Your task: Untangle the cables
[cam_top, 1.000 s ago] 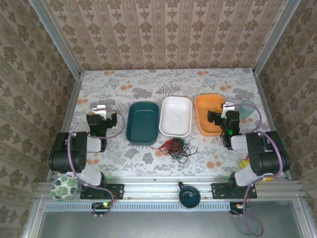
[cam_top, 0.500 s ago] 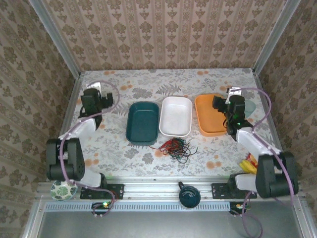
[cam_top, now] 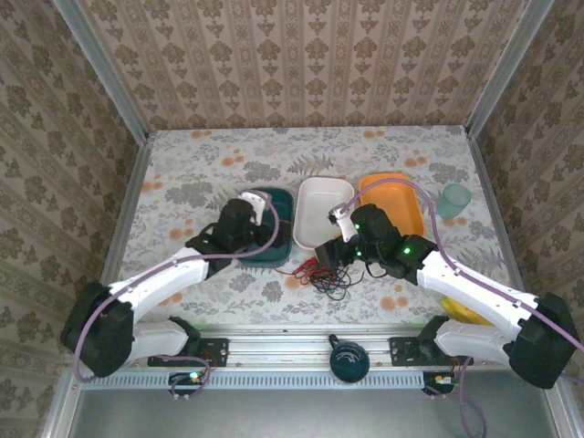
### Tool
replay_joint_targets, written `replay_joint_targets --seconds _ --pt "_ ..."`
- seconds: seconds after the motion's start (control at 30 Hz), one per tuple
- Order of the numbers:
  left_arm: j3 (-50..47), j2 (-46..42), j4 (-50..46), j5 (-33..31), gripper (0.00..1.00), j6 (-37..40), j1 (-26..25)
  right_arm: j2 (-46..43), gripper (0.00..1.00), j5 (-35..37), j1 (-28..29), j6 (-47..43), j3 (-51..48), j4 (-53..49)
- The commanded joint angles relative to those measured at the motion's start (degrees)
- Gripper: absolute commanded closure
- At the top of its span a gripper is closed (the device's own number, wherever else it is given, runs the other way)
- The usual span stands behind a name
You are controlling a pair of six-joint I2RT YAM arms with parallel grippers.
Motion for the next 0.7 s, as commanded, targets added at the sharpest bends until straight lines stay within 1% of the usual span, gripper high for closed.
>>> replay_joint_targets --seconds 0.0,0.1,0.17,0.23,0.3,0.47,0.6,0.67 --pt "1.6 1.4 -1.6 2.3 0.0 -2.4 -3.1 0.0 0.39 -2.5 -0.1 2.2 -1.3 -4.5" --pt "2.4 2.4 -2.9 2.1 0.0 -2.0 -4.8 2.2 0.45 -3.1 0.0 0.9 -1.0 -5.7" --pt "3.9 2.8 -6.2 -1.2 0.0 0.1 -7.4 3.3 0.47 -4.5 0.0 0.5 -0.7 -6.2" --pt "4.7 2.8 -9.1 -4.2 0.0 1.7 -9.5 3.9 0.48 -5.8 0.0 0.5 -0.7 -5.9" --pt "5.1 2.4 -10.8 -5.5 0.0 2.2 -10.8 4.0 0.48 -6.2 0.1 0.4 -1.0 -5.4" --pt "4.9 1.5 -12.3 -3.6 0.0 2.3 -12.6 4.0 0.5 -6.8 0.1 1.1 -2.0 -4.9" --pt "4.6 1.0 -13.3 -2.3 0.0 2.7 -13.1 2.6 0.5 -7.0 0.4 1.4 -3.1 -4.2" --pt "4.3 0.5 -13.3 -0.7 0.0 2.7 -13.2 1.7 0.5 -7.1 0.4 1.3 -3.7 -3.8"
